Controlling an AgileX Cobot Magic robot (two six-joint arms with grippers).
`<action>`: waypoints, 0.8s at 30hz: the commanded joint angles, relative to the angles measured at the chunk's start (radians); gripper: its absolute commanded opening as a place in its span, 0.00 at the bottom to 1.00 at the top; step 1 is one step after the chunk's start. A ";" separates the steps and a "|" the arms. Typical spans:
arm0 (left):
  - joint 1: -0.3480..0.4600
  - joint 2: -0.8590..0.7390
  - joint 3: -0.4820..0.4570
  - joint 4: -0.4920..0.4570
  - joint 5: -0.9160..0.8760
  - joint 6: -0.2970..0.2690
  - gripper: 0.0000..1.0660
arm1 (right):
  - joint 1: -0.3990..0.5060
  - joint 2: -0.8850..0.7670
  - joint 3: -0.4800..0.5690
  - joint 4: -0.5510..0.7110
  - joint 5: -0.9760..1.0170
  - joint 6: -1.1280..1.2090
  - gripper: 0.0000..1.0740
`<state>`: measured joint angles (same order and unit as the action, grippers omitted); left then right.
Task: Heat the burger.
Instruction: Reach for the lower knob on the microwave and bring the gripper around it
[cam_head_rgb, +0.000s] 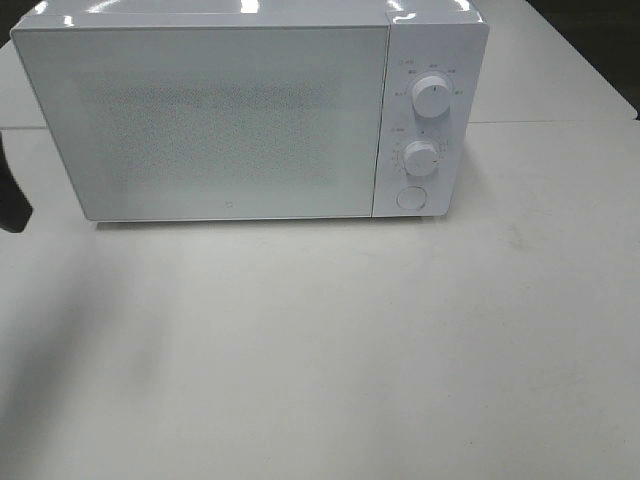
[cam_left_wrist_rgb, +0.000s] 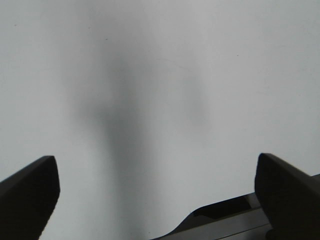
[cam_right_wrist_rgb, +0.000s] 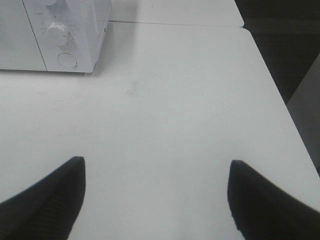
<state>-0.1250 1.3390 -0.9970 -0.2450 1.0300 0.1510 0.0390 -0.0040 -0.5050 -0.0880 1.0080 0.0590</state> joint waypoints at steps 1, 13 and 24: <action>0.043 -0.097 0.073 0.025 0.009 0.004 0.92 | -0.003 -0.027 0.003 0.002 -0.011 -0.006 0.71; 0.048 -0.370 0.284 0.077 0.023 -0.023 0.92 | -0.003 -0.027 0.003 0.002 -0.011 -0.006 0.71; 0.048 -0.657 0.454 0.117 0.023 -0.023 0.92 | -0.003 -0.027 0.003 0.002 -0.011 -0.006 0.71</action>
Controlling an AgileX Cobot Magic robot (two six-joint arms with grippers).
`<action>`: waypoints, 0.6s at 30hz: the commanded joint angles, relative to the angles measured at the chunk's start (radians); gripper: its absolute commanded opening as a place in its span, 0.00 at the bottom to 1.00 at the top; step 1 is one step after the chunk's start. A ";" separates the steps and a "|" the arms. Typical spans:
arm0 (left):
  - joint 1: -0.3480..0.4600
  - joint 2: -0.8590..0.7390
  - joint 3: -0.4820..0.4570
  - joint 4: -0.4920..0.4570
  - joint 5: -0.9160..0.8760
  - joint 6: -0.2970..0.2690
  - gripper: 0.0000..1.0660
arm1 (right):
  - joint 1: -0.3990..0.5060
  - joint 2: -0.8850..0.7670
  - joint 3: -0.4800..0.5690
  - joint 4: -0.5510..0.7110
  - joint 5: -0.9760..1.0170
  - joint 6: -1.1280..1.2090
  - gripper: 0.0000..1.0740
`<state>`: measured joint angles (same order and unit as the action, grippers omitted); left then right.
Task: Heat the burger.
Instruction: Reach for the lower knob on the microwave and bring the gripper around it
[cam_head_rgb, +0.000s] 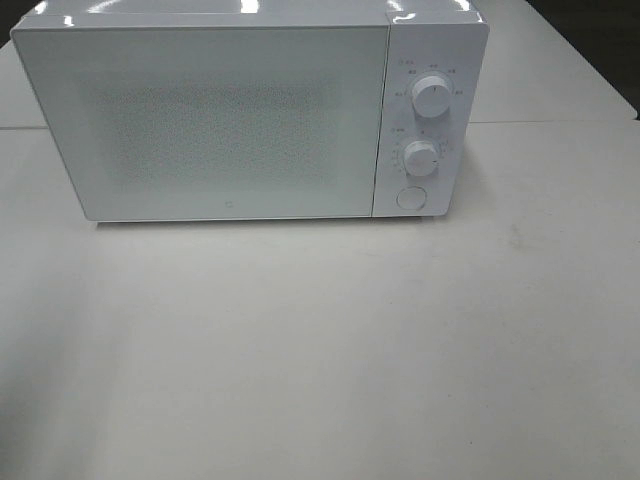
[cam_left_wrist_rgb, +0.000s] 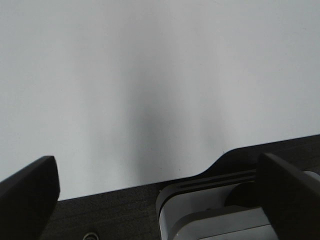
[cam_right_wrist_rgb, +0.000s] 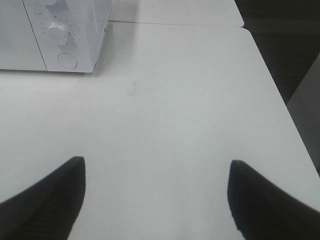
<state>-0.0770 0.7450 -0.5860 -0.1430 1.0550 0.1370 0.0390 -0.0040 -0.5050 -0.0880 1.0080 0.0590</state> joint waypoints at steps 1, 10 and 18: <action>0.000 -0.082 0.057 0.016 0.005 -0.012 0.92 | -0.003 -0.027 0.003 0.002 -0.011 -0.006 0.71; 0.000 -0.280 0.068 0.041 0.016 -0.052 0.92 | -0.003 -0.027 0.003 0.002 -0.011 -0.006 0.71; 0.000 -0.449 0.068 0.039 0.016 -0.050 0.92 | -0.003 -0.027 0.003 0.002 -0.011 -0.006 0.71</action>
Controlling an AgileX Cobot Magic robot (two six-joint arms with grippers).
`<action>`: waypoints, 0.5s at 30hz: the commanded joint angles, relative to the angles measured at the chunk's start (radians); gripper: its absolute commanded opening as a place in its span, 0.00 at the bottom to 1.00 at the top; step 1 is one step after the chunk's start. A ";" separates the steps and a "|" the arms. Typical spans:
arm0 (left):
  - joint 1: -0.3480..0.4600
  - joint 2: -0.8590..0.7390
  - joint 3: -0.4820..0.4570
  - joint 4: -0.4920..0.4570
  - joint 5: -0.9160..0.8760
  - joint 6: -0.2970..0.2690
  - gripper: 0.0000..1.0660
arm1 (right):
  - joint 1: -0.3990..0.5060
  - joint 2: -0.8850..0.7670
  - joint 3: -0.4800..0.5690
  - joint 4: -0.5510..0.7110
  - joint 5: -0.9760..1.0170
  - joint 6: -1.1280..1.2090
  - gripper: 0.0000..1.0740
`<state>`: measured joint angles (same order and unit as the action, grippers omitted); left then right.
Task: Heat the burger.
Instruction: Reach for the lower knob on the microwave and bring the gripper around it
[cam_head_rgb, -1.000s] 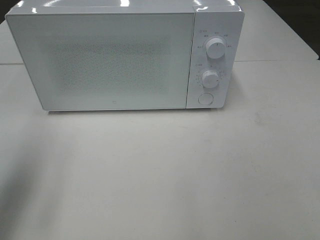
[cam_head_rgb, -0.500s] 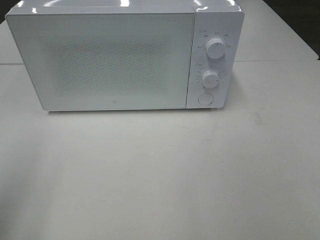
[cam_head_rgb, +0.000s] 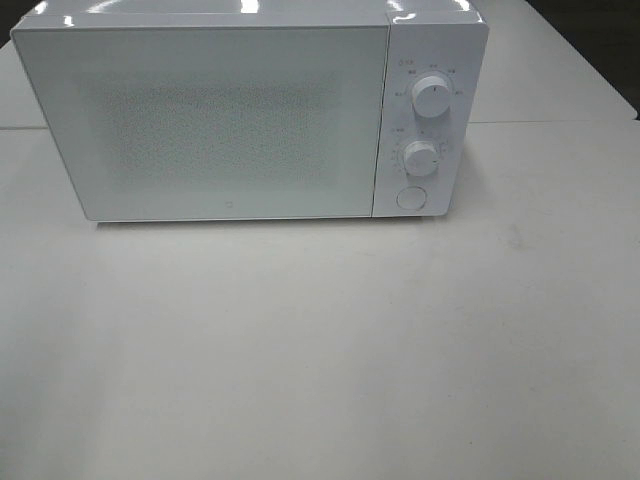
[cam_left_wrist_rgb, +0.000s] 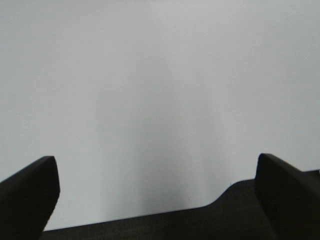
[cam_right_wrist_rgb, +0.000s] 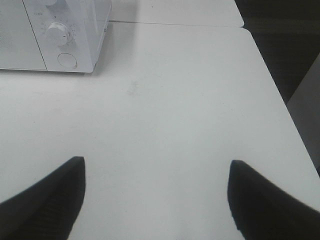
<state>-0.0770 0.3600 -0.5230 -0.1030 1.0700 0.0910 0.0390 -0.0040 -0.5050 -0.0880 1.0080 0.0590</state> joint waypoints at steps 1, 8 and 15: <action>0.000 -0.064 0.005 -0.001 0.001 -0.004 0.92 | -0.003 -0.027 0.003 0.002 -0.011 -0.006 0.71; 0.053 -0.249 0.005 0.009 0.000 -0.004 0.92 | -0.003 -0.027 0.003 0.002 -0.011 -0.006 0.71; 0.111 -0.391 0.005 0.008 0.000 -0.004 0.92 | -0.003 -0.027 0.003 0.002 -0.011 -0.006 0.71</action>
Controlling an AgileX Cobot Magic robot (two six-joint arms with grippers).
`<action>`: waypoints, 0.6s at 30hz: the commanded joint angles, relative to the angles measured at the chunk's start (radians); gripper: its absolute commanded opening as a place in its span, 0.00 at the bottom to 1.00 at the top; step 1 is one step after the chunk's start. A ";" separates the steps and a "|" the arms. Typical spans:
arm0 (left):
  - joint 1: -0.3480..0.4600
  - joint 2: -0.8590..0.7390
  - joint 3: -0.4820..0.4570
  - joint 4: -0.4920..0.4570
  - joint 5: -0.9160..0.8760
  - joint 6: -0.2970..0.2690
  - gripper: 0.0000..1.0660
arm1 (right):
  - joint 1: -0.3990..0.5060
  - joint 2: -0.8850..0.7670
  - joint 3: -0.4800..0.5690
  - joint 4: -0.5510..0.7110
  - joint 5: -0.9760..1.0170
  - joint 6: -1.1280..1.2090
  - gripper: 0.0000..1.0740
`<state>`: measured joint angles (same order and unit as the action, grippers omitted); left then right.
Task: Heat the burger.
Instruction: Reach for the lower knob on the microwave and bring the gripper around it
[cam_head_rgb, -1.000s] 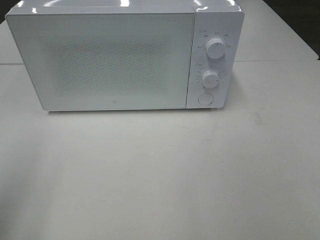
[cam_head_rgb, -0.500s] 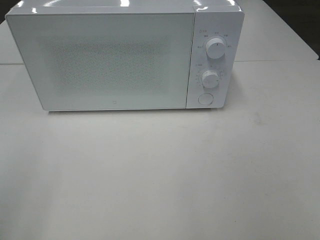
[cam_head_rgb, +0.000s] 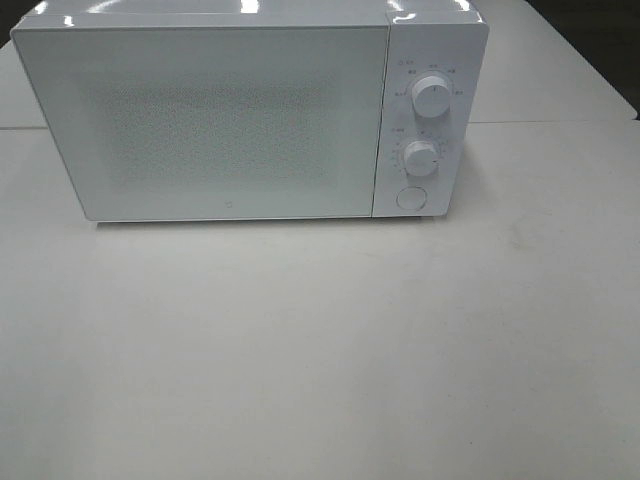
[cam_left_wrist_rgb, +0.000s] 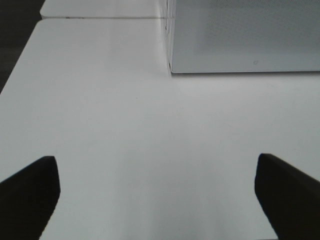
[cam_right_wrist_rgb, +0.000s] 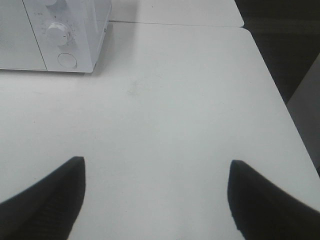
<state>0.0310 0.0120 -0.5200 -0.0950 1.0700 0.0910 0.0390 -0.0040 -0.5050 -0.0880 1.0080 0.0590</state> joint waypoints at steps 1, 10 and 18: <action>0.003 -0.043 0.002 0.000 0.000 -0.004 0.92 | -0.003 -0.027 0.003 0.002 -0.011 -0.006 0.71; 0.003 -0.040 0.003 0.000 0.000 -0.005 0.92 | -0.003 -0.027 0.003 0.002 -0.011 -0.006 0.71; 0.003 -0.040 0.003 0.000 0.000 -0.005 0.92 | -0.003 -0.027 0.003 0.002 -0.011 -0.006 0.71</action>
<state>0.0310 -0.0050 -0.5200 -0.0950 1.0700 0.0910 0.0390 -0.0040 -0.5050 -0.0880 1.0080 0.0590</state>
